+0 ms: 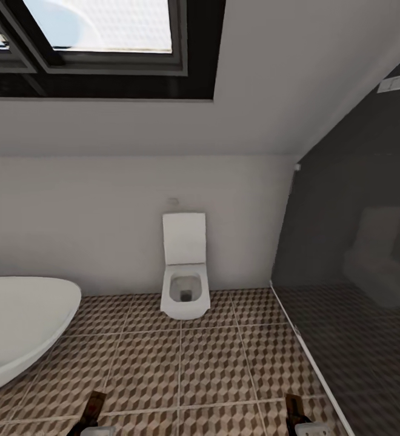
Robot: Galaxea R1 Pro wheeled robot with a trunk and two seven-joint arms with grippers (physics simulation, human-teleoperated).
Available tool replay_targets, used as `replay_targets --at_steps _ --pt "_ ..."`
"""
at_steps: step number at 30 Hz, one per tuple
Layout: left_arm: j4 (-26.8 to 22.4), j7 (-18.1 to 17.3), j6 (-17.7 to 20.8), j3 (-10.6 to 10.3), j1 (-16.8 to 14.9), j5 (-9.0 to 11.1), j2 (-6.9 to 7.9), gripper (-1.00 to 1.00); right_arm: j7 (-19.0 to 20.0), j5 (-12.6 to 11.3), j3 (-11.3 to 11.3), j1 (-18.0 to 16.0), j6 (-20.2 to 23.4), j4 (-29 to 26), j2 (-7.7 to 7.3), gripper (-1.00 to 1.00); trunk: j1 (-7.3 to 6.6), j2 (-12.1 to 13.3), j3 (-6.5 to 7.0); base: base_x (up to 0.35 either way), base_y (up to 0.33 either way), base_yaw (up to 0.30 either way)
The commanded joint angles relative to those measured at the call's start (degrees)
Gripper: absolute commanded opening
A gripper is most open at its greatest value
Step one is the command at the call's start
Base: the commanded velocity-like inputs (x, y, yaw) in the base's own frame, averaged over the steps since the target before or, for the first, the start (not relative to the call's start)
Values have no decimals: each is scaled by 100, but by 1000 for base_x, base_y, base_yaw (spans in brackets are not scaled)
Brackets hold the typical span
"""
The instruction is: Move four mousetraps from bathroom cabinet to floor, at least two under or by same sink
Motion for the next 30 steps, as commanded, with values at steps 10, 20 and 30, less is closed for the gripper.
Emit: replay_targets --at_steps 10,20,30 --pt "21 31 -24 -49 -11 27 -4 -100 -27 -24 47 -4 -19 0 -6 -100 4 -13 -13 21 -13 40" --pt "21 31 -23 -49 -11 27 -4 -100 -27 -17 47 -4 -19 0 -6 -100 4 -13 -13 101 -39 0" --pt "13 22 13 -44 -11 27 -10 -100 -34 -10 42 -4 0 -69 -6 -100 4 -13 -13 0 0 0"
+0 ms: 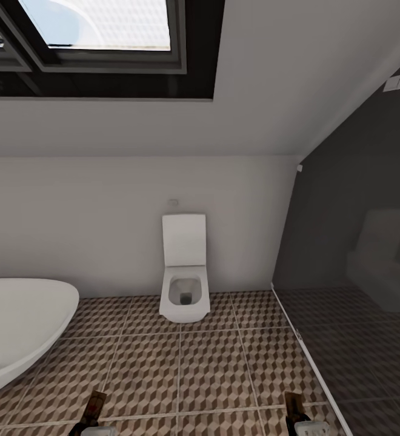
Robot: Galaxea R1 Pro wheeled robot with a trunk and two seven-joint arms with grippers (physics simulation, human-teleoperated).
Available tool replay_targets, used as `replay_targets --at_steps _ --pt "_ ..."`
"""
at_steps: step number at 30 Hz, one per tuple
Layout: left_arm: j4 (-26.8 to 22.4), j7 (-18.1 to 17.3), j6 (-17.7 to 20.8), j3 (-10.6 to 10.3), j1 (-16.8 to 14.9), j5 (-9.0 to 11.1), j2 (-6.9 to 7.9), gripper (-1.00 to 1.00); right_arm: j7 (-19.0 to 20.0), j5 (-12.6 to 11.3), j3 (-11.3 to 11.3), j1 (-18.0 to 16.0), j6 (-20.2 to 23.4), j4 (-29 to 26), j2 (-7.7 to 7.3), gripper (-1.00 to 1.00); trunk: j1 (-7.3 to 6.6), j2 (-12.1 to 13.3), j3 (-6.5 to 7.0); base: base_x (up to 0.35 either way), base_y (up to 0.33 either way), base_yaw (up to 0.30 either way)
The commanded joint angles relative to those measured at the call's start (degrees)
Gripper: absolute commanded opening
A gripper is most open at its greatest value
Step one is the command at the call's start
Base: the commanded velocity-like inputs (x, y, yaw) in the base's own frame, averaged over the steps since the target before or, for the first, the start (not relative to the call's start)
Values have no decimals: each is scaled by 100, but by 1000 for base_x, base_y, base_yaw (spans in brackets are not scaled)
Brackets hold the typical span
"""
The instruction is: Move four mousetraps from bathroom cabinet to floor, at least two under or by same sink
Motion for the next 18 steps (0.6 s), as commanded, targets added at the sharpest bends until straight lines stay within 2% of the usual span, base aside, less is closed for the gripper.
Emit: replay_targets --at_steps 1,2,3,5,8,11,13,14,16,18 --pt "13 32 96 -42 -10 27 -14 -100 -47 -23 45 -5 7 -74 -6 -100 4 -13 -13 0 0 0" --pt "5 32 369 -33 -8 27 -42 -100 -63 -19 44 -5 58 -193 -6 -100 4 -13 -13 0 0 0" --pt "-13 29 809 -25 -5 22 -75 -100 -85 -17 44 -5 182 -342 -3 -100 4 -13 -13 0 0 0" --pt "-235 5 1991 -16 -3 14 -109 -100 -131 -11 43 -5 749 -728 34 -100 4 -13 -13 0 0 0" --pt "-1294 -12 3638 -11 -1 10 -79 -100 -215 3 47 -9 1961 -1523 183 -100 4 -13 -13 0 0 0" --pt "-2400 2 4900 -4 -10 15 -18 -100 -306 151 50 -25 2776 -2178 354 -100 4 -13 -13 0 0 0" --pt "-2869 9 5657 13 -27 13 0 -100 -364 374 51 -86 3171 -2359 544 -100 4 -13 -13 0 0 0" --pt "-3144 13 6146 21 -58 11 16 -100 -408 588 51 -207 3422 -2416 725 -100 4 -13 -13 0 0 0" --pt "-3505 19 6669 67 -187 10 56 -100 -453 858 51 -418 3724 -2423 955 -100 4 -13 -13 0 0 0" --pt "-3732 25 7140 181 -469 8 81 -100 -472 998 51 -646 4085 -2414 1135 -100 4 -13 -13 0 0 0"
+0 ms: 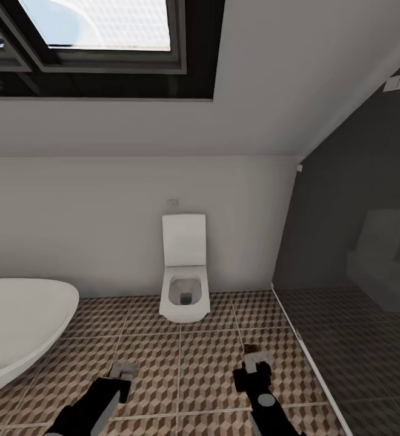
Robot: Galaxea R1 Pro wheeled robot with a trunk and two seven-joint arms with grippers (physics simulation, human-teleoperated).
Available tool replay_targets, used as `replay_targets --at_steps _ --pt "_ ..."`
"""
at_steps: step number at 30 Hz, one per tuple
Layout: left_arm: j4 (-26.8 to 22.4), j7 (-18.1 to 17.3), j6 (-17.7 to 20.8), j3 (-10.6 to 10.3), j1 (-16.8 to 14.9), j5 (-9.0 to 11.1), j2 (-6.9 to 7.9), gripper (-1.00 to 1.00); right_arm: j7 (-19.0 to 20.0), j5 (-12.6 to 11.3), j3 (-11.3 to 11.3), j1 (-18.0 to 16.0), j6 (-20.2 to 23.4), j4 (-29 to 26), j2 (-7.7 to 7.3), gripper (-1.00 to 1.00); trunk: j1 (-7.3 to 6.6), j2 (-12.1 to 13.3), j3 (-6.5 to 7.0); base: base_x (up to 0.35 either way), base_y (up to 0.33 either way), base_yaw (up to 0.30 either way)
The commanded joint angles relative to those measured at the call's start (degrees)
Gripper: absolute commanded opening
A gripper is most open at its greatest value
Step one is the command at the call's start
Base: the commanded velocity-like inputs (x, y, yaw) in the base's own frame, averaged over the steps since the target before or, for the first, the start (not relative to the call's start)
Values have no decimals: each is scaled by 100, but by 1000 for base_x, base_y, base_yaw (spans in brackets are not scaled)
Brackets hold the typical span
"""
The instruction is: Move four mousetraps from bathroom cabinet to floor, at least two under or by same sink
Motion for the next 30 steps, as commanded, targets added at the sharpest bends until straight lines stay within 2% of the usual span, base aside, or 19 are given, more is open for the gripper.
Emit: replay_targets --at_steps 1,3,5,7,9,12,15,19,22,26,30 --pt "-51 57 248 54 -174 54 29 -100 -25 80 12 -143 289 -5 80 -100 3 -14 -16 0 0 0" --pt "-25 60 497 296 -484 51 85 -100 -25 114 12 -457 801 25 200 -100 3 -14 -16 0 0 0" --pt "24 61 594 449 -703 47 122 -100 -21 119 12 -764 1146 142 229 -100 3 -14 -16 0 0 0" --pt "80 59 586 513 -797 45 131 -100 -18 119 12 -968 1290 335 229 -100 3 -14 -16 0 0 0" --pt "299 45 387 539 -836 51 127 -100 -15 119 12 -1056 1339 452 229 -100 3 -14 -16 0 0 0" --pt "680 8 -184 547 -855 56 86 -100 -10 119 12 -1101 1358 508 229 -100 3 -14 -16 0 0 0" --pt "712 -22 -504 546 -860 57 28 -100 -5 125 12 -1113 1359 488 229 -100 3 -14 -16 0 0 0" --pt "431 -1 -575 539 -862 50 -37 -100 0 127 12 -1117 1338 460 229 -100 3 -14 -16 0 0 0" --pt "191 25 -570 536 -862 51 -24 -100 -11 128 12 -1117 1331 430 229 -100 3 -14 -16 0 0 0" --pt "134 34 -563 526 -862 49 -46 -100 -13 128 12 -1117 1329 383 229 -100 3 -14 -16 0 0 0" --pt "126 35 -564 523 -862 55 -70 -100 -2 128 12 -1117 1329 377 229 -100 91 -174 -88 0 0 0"
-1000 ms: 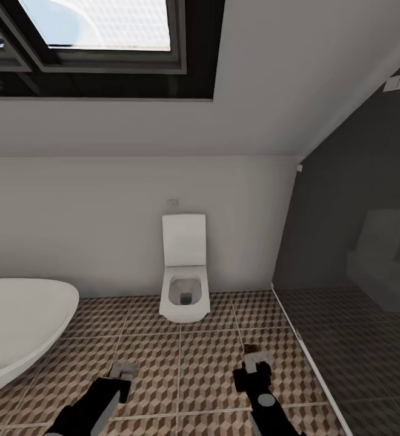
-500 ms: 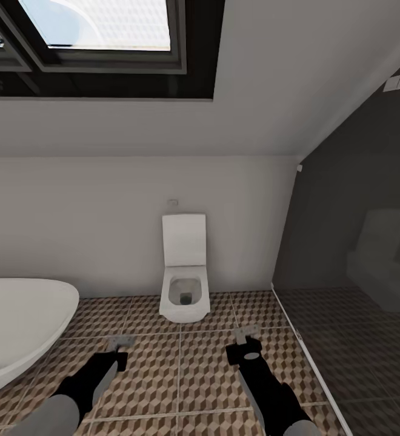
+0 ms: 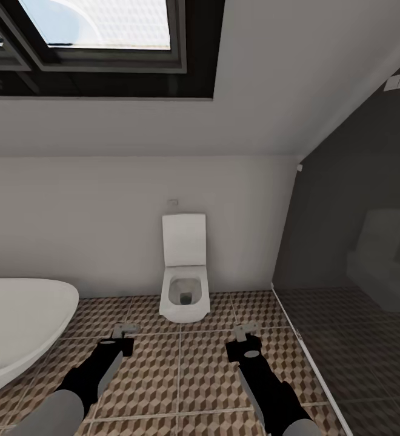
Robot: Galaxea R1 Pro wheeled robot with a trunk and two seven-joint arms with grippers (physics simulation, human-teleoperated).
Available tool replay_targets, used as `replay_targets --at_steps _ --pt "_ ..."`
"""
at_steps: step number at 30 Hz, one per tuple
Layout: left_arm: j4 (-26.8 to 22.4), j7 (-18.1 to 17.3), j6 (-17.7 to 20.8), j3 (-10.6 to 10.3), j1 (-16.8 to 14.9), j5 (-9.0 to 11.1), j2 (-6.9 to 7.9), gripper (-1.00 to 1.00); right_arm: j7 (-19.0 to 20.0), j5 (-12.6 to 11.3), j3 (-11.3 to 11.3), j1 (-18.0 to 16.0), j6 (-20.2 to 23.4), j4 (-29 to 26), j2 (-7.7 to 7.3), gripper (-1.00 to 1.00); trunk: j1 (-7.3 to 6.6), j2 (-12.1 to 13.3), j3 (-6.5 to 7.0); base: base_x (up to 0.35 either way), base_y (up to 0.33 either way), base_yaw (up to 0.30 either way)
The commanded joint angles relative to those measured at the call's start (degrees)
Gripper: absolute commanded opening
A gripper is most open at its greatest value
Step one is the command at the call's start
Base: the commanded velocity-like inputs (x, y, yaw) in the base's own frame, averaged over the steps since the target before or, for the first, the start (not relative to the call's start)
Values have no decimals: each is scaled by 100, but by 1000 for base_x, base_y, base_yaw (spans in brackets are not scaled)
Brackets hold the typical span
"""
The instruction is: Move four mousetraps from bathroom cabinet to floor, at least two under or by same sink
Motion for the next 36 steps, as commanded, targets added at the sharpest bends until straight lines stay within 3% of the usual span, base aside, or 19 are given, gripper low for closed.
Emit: replay_targets --at_steps 1,29,36 --pt "-12 57 35 -51 -4 40 6 -100 -3 46 11 -4 48 -9 0 -100 26 -55 -32 0 0 0" --pt "18 29 29 -69 -4 42 -113 -100 7 37 41 -4 40 -4 0 -100 641 -1178 -756 0 0 0" --pt "22 14 22 -77 -4 42 -124 -100 13 37 46 -4 -382 27 0 -100 795 -1459 -945 0 0 0"
